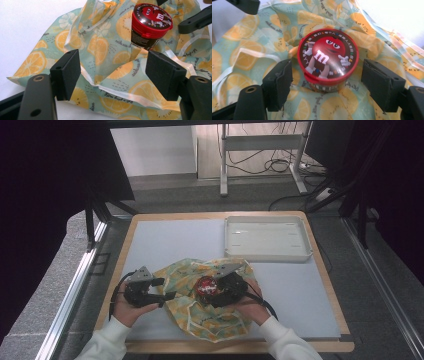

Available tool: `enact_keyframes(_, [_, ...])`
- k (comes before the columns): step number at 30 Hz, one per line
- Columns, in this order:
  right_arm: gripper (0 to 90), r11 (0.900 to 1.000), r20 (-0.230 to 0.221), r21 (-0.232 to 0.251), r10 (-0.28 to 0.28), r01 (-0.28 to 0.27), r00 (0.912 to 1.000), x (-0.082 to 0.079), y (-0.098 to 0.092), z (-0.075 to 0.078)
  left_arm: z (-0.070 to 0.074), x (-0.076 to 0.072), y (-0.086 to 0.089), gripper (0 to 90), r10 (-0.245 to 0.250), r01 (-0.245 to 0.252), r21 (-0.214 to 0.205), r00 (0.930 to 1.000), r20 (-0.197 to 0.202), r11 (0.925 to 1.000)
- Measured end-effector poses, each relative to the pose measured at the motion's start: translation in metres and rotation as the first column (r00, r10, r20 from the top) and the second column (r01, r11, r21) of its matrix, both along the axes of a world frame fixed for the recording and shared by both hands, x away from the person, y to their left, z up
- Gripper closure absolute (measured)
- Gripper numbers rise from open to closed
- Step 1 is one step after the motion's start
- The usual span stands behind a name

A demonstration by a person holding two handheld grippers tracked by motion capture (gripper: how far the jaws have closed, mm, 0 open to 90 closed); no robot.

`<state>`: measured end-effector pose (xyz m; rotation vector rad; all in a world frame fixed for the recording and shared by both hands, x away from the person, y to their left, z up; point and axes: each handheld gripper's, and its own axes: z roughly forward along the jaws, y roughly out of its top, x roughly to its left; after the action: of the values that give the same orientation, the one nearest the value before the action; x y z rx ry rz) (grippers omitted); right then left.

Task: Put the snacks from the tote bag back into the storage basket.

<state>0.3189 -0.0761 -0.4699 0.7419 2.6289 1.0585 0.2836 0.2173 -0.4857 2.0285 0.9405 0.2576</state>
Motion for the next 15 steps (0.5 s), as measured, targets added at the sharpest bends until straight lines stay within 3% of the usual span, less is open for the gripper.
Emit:
enact_keyframes(6, [19.8, 0.9986, 0.001, -0.052, -0.013, 0.014, 0.9999, 0.005, 0.016, -0.01, 0.0, 0.0, 0.0, 28.7, -0.001, 0.001, 0.001, 1.0, 0.0, 1.0])
enact_keyframes(15, [20.4, 0.9964, 0.005, -0.083, -0.016, 0.017, 0.9999, 0.01, 0.028, -0.017, -0.001, -0.001, -0.001, 28.7, -0.002, 0.002, 0.005, 1.0, -0.001, 1.0])
